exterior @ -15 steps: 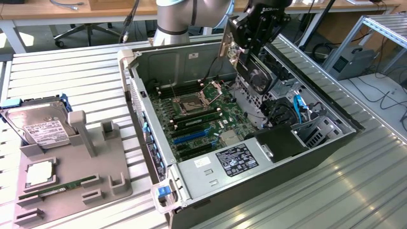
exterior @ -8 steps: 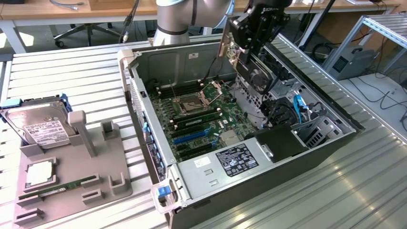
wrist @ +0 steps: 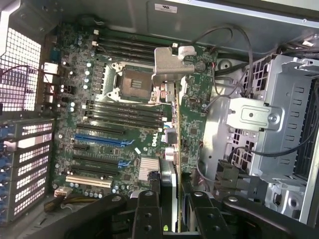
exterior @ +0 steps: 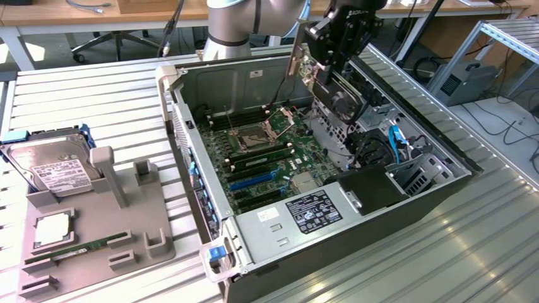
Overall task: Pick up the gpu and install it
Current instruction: 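Insert the gpu into the slot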
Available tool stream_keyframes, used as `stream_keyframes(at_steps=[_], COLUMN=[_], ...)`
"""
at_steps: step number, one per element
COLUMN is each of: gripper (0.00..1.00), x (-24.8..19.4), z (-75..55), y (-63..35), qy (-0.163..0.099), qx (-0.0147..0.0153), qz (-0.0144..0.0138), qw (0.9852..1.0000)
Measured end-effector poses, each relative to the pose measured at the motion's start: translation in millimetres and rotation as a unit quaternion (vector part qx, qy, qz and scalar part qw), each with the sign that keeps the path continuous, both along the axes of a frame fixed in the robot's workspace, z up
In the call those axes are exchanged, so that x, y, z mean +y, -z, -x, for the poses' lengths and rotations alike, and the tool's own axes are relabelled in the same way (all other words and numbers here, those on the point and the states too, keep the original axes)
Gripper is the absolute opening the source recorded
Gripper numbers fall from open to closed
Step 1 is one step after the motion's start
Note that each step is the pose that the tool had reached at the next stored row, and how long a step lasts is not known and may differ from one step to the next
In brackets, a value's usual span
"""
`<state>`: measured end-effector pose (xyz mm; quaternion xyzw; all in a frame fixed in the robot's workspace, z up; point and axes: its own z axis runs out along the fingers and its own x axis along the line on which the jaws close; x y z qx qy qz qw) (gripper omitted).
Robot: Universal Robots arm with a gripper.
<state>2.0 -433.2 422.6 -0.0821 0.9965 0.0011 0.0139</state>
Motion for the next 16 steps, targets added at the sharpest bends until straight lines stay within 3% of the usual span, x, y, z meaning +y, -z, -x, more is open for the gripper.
stream_keyframes(at_steps=[16], gripper=[0.27], x=[0.0], z=[0.0], y=[0.0], qy=[-0.038], qx=[0.0000], qz=[0.0000], qw=[0.9993])
